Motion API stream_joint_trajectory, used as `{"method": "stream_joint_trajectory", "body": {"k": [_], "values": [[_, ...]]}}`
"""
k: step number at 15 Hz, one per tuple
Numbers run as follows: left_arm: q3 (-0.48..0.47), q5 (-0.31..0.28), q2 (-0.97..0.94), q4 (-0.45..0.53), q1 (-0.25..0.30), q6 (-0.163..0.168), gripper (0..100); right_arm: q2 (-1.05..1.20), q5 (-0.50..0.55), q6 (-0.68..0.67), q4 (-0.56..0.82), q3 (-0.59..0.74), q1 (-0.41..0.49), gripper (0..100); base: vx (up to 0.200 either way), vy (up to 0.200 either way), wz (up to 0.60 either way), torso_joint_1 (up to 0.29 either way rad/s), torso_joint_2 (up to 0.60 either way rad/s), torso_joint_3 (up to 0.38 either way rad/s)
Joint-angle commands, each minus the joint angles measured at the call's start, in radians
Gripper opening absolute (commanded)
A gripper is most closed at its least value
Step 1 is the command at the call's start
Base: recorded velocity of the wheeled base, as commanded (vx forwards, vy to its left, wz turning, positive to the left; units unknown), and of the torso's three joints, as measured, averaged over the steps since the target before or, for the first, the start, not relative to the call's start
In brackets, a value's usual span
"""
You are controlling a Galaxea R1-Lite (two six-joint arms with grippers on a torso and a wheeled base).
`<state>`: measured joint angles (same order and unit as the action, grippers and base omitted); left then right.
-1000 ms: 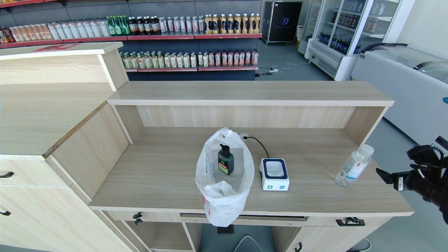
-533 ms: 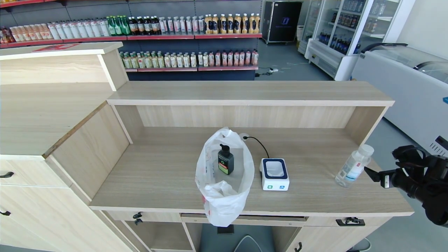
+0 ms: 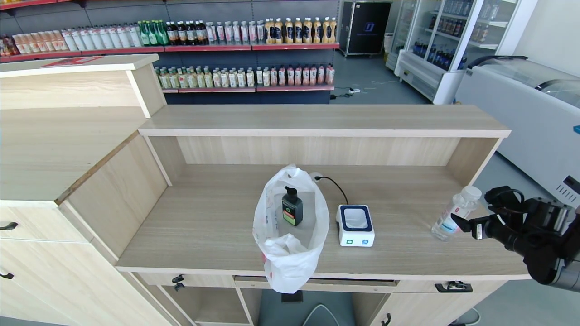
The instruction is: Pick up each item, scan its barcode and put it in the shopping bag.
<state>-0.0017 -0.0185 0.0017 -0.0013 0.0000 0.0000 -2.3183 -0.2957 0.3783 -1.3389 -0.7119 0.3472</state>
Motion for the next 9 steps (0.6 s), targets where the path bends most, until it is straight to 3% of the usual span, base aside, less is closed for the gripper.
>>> {"method": "stream_joint_trajectory", "body": {"k": [1,9], "values": [[0.0,0.0,0.0,0.0,0.0,0.0,100,-0.013,-0.002,0.001,0.0,-0.008,-0.014,100,0.0,0.0,0.0,0.0,0.0,0.0],[0.0,0.0,0.0,0.0,0.0,0.0,100,-0.093,-0.008,0.001,0.017,-0.136,-0.06,100,0.0,0.0,0.0,0.0,0.0,0.0]]}}
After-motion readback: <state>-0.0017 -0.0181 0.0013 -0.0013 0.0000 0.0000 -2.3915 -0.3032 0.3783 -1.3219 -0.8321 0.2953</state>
